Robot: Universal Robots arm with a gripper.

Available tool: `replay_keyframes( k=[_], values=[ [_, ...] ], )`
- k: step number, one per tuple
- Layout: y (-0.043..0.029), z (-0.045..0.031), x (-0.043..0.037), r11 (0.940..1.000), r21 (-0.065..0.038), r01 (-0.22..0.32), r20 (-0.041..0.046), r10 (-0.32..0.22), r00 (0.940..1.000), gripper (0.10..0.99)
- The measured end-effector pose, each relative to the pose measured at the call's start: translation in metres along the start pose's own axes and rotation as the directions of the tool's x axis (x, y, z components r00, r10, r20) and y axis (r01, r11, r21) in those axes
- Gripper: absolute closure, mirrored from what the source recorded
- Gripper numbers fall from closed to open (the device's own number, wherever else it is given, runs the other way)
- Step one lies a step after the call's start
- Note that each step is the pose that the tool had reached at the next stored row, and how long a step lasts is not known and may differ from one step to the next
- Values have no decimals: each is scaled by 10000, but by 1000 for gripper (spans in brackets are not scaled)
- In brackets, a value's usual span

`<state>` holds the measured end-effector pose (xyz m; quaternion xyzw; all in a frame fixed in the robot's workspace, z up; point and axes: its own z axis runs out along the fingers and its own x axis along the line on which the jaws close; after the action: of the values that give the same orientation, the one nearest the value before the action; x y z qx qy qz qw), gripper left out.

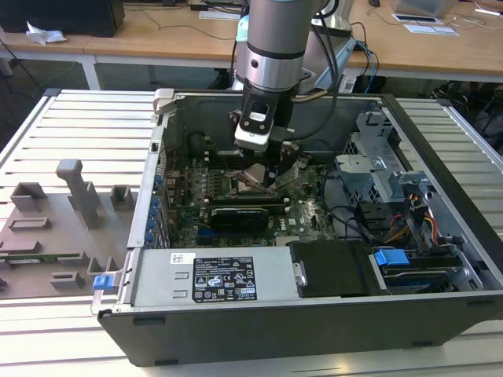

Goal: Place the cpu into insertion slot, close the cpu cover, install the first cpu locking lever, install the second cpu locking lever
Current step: 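Place the cpu into insertion slot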

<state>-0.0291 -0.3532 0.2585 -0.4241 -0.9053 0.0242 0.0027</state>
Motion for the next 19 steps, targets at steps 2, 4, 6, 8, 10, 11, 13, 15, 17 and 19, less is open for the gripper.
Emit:
replay_keyframes(
  k=[2, 4, 6, 8, 10, 11, 13, 15, 17, 19],
  values=[
    [0, 0, 0, 9999, 15, -151, 7, 151, 9999, 541],
    [0, 1, 0, 9994, 31, -333, 16, 332, 9994, 541],
    [0, 1, 0, 9987, 47, -513, 25, 513, 9987, 541],
    [0, 1, 0, 9978, 60, -657, 32, 657, 9978, 541],
    [0, 2, 0, 9966, 76, -826, 42, 825, 9966, 541],
    [0, 1, 0, 9958, 84, -907, 49, 907, 9959, 541],
    [0, 2, 0, 9937, 107, -1120, 66, 1119, 9937, 541],
    [0, 2, 0, 9920, 122, -1254, 79, 1253, 9921, 541],
    [0, 2, 0, 9902, 136, -1389, 91, 1388, 9903, 541],
    [0, 2, 0, 9880, 154, -1539, 108, 1538, 9881, 541]
  ],
)
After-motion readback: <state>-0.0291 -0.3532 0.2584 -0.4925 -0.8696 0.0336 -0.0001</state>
